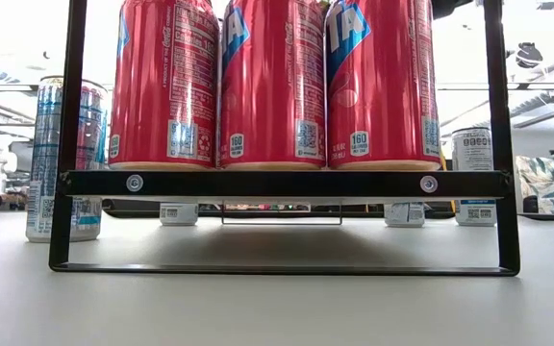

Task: Sort soda cans
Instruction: Put the white pink soda can on the shelf and align it with the other white pink soda cans

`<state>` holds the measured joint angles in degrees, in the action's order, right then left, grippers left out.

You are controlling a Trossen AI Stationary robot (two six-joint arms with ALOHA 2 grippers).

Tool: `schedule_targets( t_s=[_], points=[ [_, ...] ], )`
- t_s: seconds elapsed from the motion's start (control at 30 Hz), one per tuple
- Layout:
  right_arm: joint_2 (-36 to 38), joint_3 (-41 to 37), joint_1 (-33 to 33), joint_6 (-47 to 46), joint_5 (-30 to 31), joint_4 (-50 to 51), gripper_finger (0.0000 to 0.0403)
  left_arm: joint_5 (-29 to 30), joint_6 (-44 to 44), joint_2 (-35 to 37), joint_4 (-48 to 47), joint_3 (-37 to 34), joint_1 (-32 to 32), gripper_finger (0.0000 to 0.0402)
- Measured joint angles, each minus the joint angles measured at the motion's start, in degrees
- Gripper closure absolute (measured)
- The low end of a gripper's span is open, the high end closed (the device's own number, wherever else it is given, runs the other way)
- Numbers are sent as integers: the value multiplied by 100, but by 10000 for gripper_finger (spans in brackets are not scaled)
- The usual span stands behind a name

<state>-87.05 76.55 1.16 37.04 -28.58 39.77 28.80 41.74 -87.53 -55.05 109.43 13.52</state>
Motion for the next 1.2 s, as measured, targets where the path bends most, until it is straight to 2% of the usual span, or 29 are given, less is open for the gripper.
schedule_targets(
  t_s=[0.1, 0.33, 0.43, 0.6, 0.8, 1.2],
  points=[
    [0, 0, -17, 35, 6, -28, 46, 0, -1, 0, 0, 0, 0, 9],
    [0, 0, -15, 118, 181, 26, 133, 0, -4, 0, -2, 0, 0, 9],
    [0, 0, -15, 120, 190, 47, 155, 0, -4, 0, -1, 0, 0, 9],
    [0, 0, -15, -4, 190, 47, 163, 0, -7, 0, -2, 0, 0, 9],
    [35, 1, -12, -722, 204, 44, 174, 0, -13, 0, -1, 0, 0, 9],
    [363, -4, -134, -2521, 1118, -71, 189, 2, -27, 0, -172, 0, 0, 9]
  ],
)
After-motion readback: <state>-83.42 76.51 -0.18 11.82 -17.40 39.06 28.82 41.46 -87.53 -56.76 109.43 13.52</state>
